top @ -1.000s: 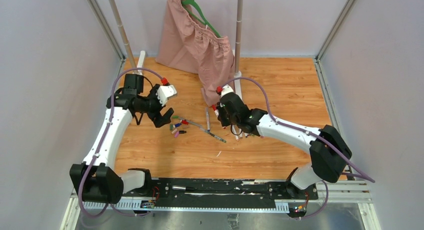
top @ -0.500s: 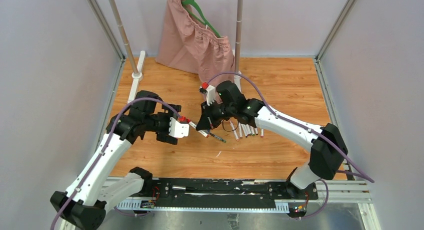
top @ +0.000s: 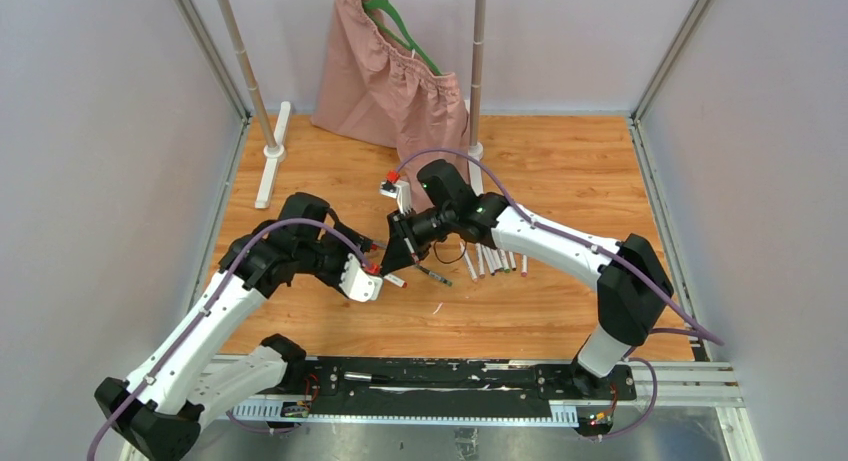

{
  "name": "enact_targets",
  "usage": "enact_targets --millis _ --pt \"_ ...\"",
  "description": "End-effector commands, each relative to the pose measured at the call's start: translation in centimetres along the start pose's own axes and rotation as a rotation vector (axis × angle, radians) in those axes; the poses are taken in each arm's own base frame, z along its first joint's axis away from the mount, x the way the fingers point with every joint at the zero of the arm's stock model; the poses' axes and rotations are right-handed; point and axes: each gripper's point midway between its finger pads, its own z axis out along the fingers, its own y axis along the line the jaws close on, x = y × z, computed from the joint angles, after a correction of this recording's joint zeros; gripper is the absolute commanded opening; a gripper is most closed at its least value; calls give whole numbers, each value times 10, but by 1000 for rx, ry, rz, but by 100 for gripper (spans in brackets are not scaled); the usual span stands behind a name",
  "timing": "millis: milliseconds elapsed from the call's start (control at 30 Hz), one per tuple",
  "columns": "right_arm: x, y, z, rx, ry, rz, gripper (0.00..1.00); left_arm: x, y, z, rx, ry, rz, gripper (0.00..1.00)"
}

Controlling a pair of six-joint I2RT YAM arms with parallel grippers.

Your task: Open the pen caps

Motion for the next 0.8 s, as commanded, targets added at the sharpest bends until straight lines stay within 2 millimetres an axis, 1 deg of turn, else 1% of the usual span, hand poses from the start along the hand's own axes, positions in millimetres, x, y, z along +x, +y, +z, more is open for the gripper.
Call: enact_targets --millis 0,100,133,233,267,300,367,400,433,467,533,600,633,667,767 --pt "-8 20 0 -54 1 -4 0 1 -10 5 35 19 44 60" --pt "-7 17 2 -51 5 2 0 0 -5 4 32 20 41 41" --pt "-8 16 3 -48 6 6 0 0 -3 5 31 20 37 31" --pt "-8 11 7 -42 10 22 0 -3 2 3 23 12 31 15" --pt "-8 10 8 -39 12 31 6 -4 3 3 22 10 28 10" --pt "-9 8 10 -37 12 41 15 -4 5 3 20 11 22 6" --pt "-10 5 13 -36 3 60 30 -2 8 3 18 24 7 0" --pt "-10 5 14 -40 -3 67 36 -1 10 3 20 32 -7 0" --pt "-11 4 16 -45 -9 74 39 0 11 3 20 40 -22 0" --pt "-12 4 17 -52 -14 81 40 2 13 4 21 46 -35 0" --pt "-13 3 20 -61 -23 93 40 2 16 3 18 53 -49 0" --pt "-14 2 22 -67 -31 101 37 4 17 3 18 61 -52 0" --pt "-13 1 22 -65 -33 105 33 4 17 3 18 65 -50 0" --pt "-14 1 23 -64 -37 107 27 6 16 4 22 72 -48 0" --pt "-13 -2 20 -40 -50 112 8 14 12 5 31 107 -33 0"
